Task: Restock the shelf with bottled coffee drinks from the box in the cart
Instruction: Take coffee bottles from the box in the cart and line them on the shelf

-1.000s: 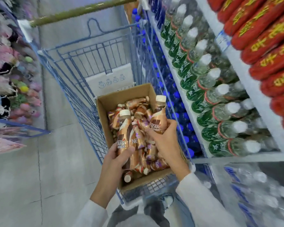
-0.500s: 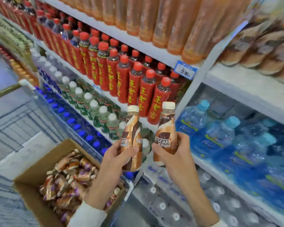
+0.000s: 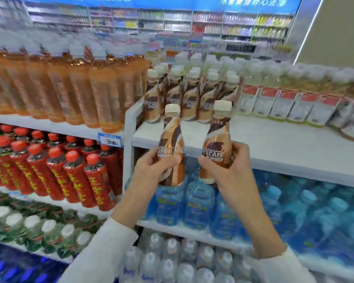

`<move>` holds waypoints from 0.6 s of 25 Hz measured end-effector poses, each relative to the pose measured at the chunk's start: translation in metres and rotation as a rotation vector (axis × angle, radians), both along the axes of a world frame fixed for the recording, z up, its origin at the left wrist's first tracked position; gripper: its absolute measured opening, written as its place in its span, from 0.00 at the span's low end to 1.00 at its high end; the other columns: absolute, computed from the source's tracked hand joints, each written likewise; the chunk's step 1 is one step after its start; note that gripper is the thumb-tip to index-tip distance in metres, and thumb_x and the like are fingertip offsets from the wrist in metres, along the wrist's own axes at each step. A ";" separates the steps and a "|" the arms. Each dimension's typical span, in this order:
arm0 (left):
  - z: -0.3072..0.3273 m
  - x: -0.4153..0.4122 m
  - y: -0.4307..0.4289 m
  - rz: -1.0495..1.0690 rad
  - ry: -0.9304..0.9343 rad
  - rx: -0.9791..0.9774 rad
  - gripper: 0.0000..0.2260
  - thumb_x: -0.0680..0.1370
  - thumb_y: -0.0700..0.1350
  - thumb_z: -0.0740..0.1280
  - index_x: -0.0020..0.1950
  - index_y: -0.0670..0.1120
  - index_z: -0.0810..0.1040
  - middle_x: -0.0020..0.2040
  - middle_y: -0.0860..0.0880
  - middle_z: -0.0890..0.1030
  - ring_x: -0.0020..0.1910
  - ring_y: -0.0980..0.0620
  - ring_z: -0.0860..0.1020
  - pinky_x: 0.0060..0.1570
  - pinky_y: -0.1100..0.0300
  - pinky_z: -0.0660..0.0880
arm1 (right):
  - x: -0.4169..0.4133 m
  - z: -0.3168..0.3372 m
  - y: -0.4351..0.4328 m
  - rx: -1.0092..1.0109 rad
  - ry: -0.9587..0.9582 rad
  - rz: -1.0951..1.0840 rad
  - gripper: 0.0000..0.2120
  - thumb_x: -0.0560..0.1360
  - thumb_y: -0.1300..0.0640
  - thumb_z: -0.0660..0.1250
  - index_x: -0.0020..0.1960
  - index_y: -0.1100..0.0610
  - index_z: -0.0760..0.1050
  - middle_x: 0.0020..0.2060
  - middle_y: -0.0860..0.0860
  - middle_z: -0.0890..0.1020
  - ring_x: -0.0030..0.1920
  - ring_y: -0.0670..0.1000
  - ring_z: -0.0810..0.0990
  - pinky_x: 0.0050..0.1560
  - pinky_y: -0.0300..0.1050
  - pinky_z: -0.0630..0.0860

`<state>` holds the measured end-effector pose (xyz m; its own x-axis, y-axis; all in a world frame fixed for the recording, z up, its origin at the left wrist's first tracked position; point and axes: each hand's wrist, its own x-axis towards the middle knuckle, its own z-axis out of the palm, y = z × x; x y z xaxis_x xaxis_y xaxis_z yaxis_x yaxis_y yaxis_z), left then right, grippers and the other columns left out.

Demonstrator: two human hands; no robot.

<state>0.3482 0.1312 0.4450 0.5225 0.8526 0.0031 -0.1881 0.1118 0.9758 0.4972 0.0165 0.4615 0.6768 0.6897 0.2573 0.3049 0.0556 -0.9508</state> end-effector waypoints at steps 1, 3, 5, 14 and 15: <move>0.010 0.017 0.006 -0.015 -0.009 0.035 0.19 0.66 0.47 0.77 0.55 0.44 0.83 0.51 0.42 0.87 0.50 0.43 0.84 0.56 0.46 0.79 | 0.014 0.008 0.004 0.016 -0.024 -0.027 0.26 0.71 0.50 0.79 0.59 0.47 0.66 0.46 0.46 0.81 0.39 0.40 0.81 0.36 0.36 0.78; 0.028 0.045 0.021 -0.050 -0.020 0.106 0.18 0.66 0.48 0.78 0.55 0.46 0.83 0.49 0.46 0.88 0.48 0.46 0.85 0.52 0.49 0.82 | 0.038 0.018 0.016 0.026 -0.057 -0.055 0.26 0.70 0.50 0.79 0.59 0.48 0.65 0.48 0.47 0.80 0.39 0.37 0.80 0.35 0.31 0.75; 0.037 0.068 0.036 -0.058 0.002 0.187 0.19 0.67 0.46 0.79 0.56 0.46 0.83 0.47 0.48 0.88 0.46 0.49 0.86 0.45 0.57 0.82 | 0.057 0.022 0.028 0.030 -0.063 -0.074 0.26 0.70 0.51 0.79 0.57 0.48 0.64 0.48 0.47 0.79 0.39 0.35 0.80 0.31 0.29 0.73; 0.014 0.108 0.079 0.044 0.182 0.436 0.26 0.69 0.43 0.81 0.61 0.55 0.72 0.52 0.58 0.82 0.47 0.67 0.81 0.45 0.71 0.76 | 0.088 -0.002 0.060 0.071 -0.111 -0.127 0.31 0.67 0.52 0.81 0.60 0.49 0.65 0.50 0.39 0.77 0.46 0.33 0.79 0.43 0.28 0.75; 0.012 0.108 0.078 0.045 0.190 0.451 0.28 0.67 0.46 0.81 0.62 0.55 0.72 0.54 0.58 0.82 0.49 0.67 0.81 0.47 0.71 0.76 | 0.089 -0.004 0.061 0.077 -0.115 -0.122 0.31 0.68 0.53 0.81 0.60 0.49 0.64 0.50 0.40 0.77 0.46 0.33 0.79 0.43 0.27 0.75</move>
<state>0.4558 0.2096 0.4568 0.5126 0.8098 0.2855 0.0028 -0.3340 0.9426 0.5860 0.0773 0.4575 0.7169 0.5800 0.3867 0.4206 0.0825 -0.9035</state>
